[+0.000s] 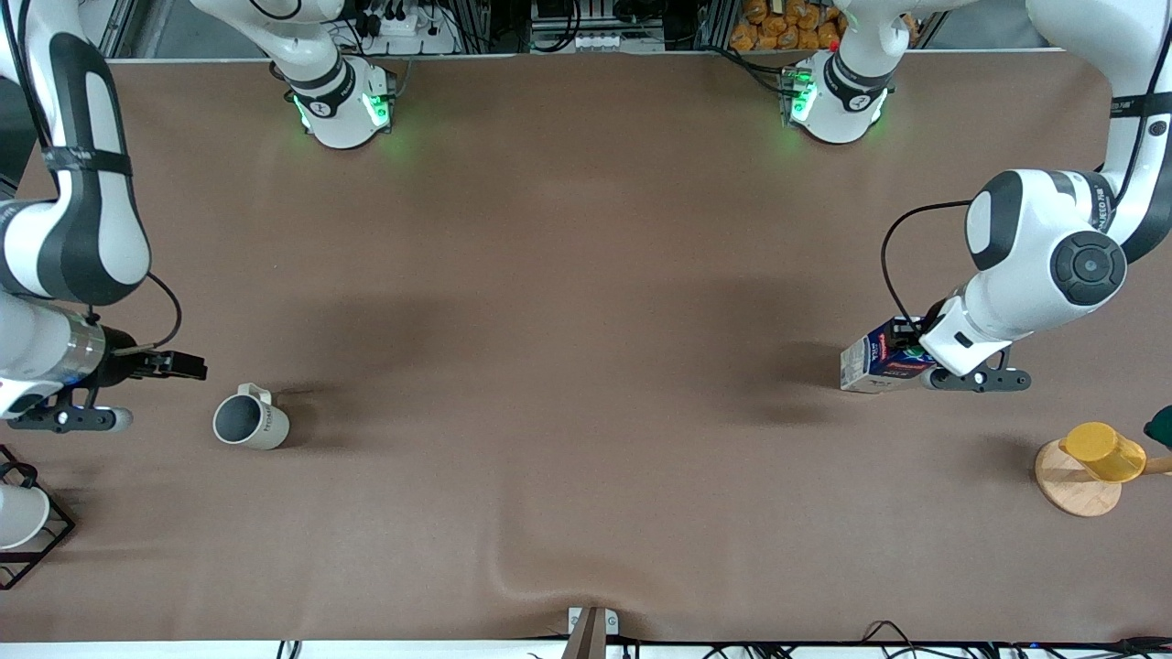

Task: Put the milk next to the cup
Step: 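Close the left gripper on the milk carton while the right gripper grasps the mug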

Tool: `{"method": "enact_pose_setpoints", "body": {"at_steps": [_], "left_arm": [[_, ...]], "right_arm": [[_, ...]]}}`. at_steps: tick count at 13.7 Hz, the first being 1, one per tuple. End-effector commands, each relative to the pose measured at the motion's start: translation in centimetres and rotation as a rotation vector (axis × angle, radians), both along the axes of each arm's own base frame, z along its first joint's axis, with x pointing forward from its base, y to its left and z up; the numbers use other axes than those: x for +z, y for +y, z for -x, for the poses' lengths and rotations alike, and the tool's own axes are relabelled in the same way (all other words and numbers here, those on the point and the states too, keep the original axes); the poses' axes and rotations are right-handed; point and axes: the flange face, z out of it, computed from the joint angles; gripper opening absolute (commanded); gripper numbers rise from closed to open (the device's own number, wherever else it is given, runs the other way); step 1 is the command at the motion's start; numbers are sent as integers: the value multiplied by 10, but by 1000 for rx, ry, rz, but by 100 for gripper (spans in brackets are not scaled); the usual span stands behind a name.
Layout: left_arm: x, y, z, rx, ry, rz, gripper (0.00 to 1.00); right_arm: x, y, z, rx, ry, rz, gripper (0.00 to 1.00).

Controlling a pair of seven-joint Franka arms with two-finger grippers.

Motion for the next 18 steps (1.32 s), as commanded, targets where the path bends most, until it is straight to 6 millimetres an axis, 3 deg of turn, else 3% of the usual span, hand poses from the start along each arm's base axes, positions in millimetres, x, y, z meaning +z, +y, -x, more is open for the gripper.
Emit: {"method": "enact_pose_setpoints", "body": {"at_steps": [1,5,7,12,18], "left_arm": [[12,3,2,-23,-8,-21,41],[70,3,9,-8,-38,-26,34],[89,3,9,3,-3,-22,31],[115,-4,8,25,32,-19,27],[135,-7,9,51,59,-26,27]], "right_arm": [[-26,0,-9,16,9,2,100],[-59,-2,-14,16,21,1,100],[-75,-2,-18,17,15,1,100],[-108,-5,-31,66,-52,6,100],[-135,-7,-31,84,-33,4,100]]}}
